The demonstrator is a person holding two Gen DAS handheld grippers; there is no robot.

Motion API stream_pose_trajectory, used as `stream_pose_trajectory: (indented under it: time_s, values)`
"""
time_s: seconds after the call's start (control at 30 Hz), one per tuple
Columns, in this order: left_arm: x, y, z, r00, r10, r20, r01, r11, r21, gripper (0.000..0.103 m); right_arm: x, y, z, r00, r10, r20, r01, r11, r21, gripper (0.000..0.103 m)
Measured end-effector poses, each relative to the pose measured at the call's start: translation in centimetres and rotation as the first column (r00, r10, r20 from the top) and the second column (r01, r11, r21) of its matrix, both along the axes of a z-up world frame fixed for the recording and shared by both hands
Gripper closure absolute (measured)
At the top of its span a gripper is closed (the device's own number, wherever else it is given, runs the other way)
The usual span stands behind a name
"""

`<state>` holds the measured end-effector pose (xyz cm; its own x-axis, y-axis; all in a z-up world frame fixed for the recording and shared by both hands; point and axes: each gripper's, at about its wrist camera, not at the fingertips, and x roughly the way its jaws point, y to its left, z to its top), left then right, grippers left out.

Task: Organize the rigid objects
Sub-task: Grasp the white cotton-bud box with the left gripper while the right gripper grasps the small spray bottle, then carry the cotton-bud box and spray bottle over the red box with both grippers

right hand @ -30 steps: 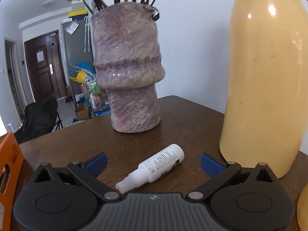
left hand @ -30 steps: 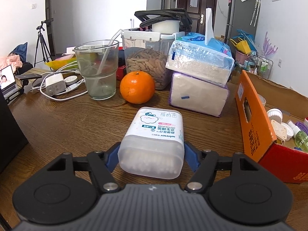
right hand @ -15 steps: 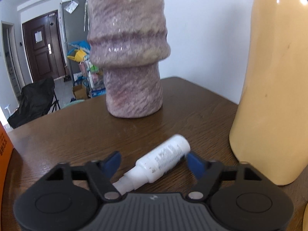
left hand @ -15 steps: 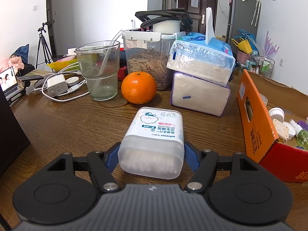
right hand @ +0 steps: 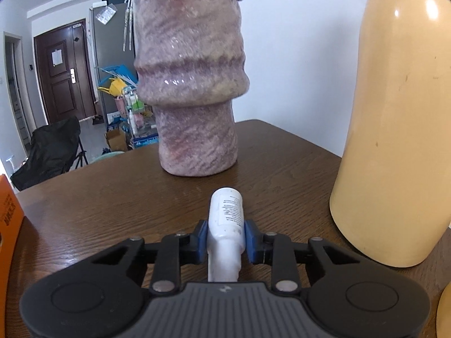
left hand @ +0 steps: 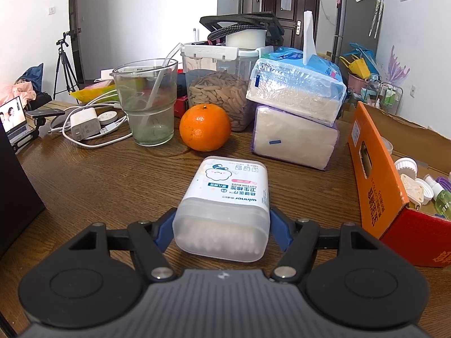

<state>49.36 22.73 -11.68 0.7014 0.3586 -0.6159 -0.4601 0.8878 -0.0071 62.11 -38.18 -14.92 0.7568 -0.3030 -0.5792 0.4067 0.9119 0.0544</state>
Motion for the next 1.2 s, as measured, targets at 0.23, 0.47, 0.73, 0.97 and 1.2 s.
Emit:
stream_pose_trajectory:
  time_s: [0.23, 0.47, 0.73, 0.97, 1.2]
  values:
    - [-0.5, -0.2, 0.5, 1.0, -0.008, 0.023, 0.007, 1.0, 0.008, 0.035, -1.5, 0.6, 1.4, 0.998, 0.012, 0.058, -0.012, 1.0, -0.004, 0.076]
    - [-1.3, -0.7, 1.0, 0.999, -0.018, 0.044, 0.018, 1.0, 0.003, 0.036, -2.9, 0.8, 1.7, 0.997, 0.011, 0.081, -0.011, 1.0, 0.011, 0.076]
    - [-1.2, -1.4, -0.1, 0.999, -0.029, -0.03, 0.028, 1.0, -0.012, 0.036, -4.4, 1.2, 2.0, 0.995, 0.017, 0.097, -0.019, 0.999, 0.026, 0.076]
    - [0.0, -0.7, -0.6, 0.999, 0.006, -0.039, -0.007, 0.999, -0.031, 0.027, -4.3, 1.3, 1.8, 0.996, 0.021, 0.092, -0.024, 0.999, 0.027, 0.076]
    - [0.6, -1.2, -0.4, 1.0, -0.008, -0.027, 0.008, 1.0, 0.004, 0.037, -4.3, 1.4, 1.8, 0.995, 0.022, 0.093, -0.024, 0.999, 0.024, 0.076]
